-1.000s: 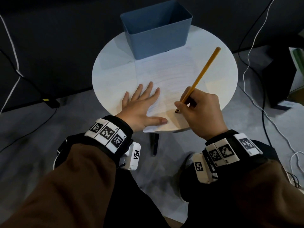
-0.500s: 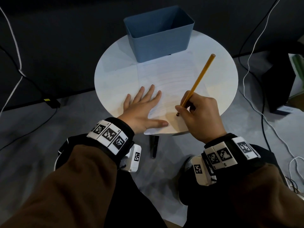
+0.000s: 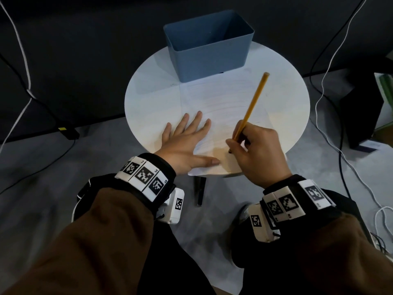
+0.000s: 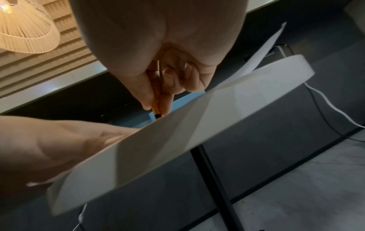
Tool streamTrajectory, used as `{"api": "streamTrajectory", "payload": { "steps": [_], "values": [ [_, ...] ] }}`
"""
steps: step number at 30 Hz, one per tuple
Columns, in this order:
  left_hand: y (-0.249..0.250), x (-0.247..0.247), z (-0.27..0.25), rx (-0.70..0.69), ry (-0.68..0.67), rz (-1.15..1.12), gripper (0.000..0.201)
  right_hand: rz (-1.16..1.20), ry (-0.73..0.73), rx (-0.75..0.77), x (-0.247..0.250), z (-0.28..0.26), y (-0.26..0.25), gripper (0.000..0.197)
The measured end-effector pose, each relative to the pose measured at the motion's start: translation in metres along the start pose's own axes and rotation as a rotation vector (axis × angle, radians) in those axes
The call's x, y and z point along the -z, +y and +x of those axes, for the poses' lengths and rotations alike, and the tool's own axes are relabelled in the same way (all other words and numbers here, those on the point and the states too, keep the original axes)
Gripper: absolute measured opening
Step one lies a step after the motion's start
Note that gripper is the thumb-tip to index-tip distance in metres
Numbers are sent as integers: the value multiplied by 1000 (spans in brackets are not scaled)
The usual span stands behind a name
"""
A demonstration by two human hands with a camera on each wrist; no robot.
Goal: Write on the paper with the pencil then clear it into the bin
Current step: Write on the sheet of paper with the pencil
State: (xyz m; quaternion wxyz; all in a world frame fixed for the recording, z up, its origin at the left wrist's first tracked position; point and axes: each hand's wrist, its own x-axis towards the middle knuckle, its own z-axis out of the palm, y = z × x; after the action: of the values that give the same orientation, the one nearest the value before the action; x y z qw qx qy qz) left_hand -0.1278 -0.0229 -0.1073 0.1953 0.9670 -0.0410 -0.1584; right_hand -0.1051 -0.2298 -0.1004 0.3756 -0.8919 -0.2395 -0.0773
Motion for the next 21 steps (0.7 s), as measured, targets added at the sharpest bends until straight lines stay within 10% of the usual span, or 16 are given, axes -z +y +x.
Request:
{"api": "streamTrajectory", "payload": {
  "steps": [21],
  "values": [
    [1,-1,1,-4,8,5,105,19,-31,29,-6,2,-13,19]
  ]
}}
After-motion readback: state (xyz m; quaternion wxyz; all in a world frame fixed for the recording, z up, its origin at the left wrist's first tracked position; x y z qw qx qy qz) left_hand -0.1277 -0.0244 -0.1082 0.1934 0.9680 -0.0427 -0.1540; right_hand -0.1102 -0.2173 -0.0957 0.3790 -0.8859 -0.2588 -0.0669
